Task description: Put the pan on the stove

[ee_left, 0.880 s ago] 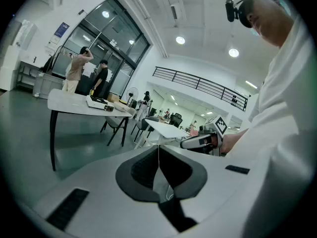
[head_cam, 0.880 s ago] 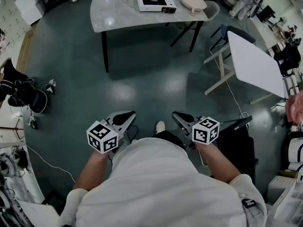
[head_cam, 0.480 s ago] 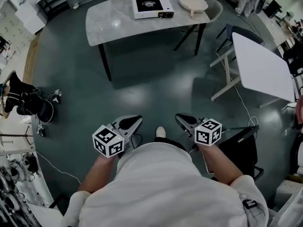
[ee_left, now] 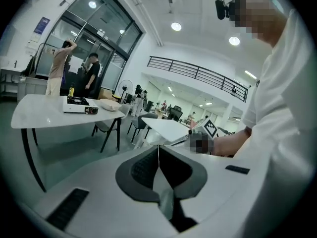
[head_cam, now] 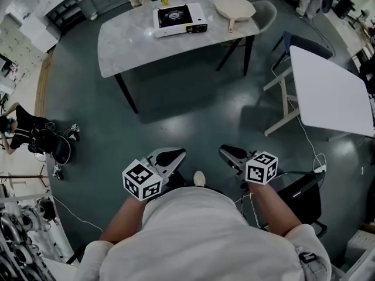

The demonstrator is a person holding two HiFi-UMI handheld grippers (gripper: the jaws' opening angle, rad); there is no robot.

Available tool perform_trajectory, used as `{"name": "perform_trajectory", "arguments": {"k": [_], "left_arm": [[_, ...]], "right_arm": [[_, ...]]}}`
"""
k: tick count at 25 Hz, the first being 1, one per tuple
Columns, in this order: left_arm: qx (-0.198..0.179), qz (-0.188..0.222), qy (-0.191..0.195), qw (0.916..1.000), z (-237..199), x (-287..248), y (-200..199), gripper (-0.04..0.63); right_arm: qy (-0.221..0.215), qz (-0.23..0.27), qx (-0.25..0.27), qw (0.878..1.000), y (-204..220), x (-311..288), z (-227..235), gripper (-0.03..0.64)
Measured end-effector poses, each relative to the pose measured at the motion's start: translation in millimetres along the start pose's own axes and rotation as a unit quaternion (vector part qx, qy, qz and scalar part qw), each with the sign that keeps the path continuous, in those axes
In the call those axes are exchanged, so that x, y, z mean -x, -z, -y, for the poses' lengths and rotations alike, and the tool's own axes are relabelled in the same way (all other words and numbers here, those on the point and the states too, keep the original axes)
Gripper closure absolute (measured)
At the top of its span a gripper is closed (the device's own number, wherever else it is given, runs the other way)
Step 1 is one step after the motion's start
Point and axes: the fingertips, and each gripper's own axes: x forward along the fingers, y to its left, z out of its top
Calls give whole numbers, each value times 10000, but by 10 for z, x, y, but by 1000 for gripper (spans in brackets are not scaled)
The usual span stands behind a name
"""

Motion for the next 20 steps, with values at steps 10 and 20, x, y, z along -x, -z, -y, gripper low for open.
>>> {"name": "perform_trajectory", "arguments": {"k": [10, 20], "left_arm": [[156, 113, 249, 9995, -929, -608, -489, 575], [-122, 130, 617, 9979, -2293, -1004, -1409, 575]], "right_arm": [[416, 170, -483, 9978, -665, -291, 844, 511], [955, 431, -510, 9932, -2098, -984, 1552, 495]]}}
